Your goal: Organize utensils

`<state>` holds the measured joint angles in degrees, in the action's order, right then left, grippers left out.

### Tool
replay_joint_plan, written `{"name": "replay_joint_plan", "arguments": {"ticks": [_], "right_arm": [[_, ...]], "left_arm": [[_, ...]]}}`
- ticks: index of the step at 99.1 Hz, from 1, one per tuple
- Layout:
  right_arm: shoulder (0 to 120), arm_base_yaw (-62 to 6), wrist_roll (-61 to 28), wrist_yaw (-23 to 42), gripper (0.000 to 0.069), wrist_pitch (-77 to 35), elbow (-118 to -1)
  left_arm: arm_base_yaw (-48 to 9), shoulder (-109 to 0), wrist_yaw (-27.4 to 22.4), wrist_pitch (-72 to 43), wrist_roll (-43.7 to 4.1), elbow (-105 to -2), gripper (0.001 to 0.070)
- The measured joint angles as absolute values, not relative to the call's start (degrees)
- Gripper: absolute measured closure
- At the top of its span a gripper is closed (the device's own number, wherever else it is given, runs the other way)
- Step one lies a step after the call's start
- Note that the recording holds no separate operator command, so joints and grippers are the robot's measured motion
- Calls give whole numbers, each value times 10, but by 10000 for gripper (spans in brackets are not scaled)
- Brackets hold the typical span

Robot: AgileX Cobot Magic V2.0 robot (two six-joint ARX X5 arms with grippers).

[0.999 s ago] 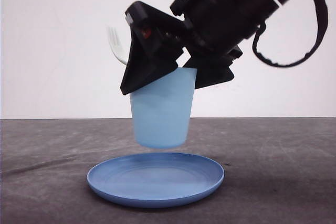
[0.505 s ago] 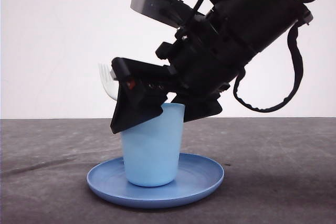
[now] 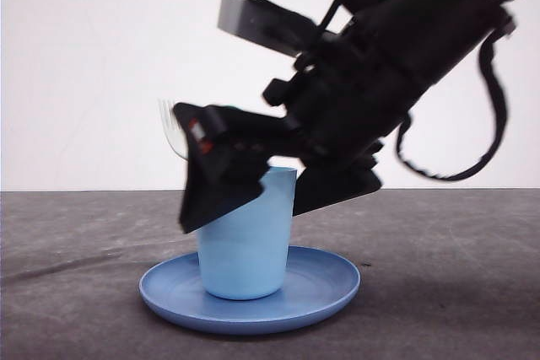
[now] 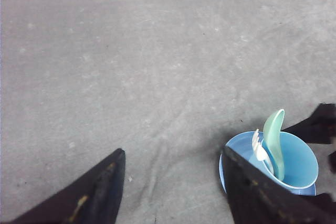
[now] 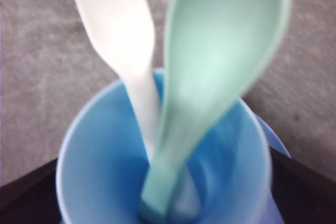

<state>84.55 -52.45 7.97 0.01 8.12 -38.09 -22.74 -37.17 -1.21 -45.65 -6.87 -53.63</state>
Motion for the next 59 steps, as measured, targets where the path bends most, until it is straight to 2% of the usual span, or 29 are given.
{"name": "replay_joint_plan", "arguments": {"ticks": [30, 41, 59], "right_arm": [[691, -469, 73, -2, 10, -181, -381], [626, -418, 73, -2, 10, -267, -381], [548, -310, 74, -2, 10, -336, -381]], "left_arm": [[-227, -372, -12, -456, -69, -536, 359], [-227, -372, -12, -456, -69, -536, 359], [-227, -375, 2, -457, -69, -536, 359]]}}
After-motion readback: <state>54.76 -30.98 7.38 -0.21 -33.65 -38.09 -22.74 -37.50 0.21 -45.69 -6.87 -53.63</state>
